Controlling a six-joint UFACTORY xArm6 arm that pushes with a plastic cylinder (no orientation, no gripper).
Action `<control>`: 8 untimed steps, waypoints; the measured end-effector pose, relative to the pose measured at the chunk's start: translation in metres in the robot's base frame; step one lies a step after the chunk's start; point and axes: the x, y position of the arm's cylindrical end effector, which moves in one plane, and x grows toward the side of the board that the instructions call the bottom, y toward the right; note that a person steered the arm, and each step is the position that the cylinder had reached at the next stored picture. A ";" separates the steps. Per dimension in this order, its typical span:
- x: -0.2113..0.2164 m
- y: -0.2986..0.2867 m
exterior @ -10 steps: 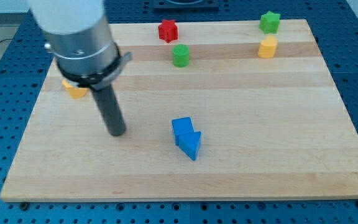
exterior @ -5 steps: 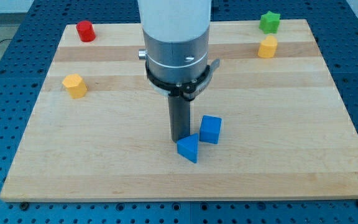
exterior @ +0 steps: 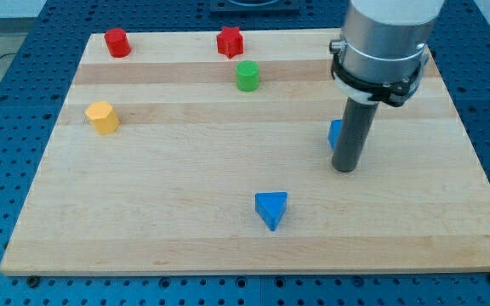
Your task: Move the blue cube near to the right center
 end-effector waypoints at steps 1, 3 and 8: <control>-0.025 0.023; -0.033 0.039; -0.072 0.048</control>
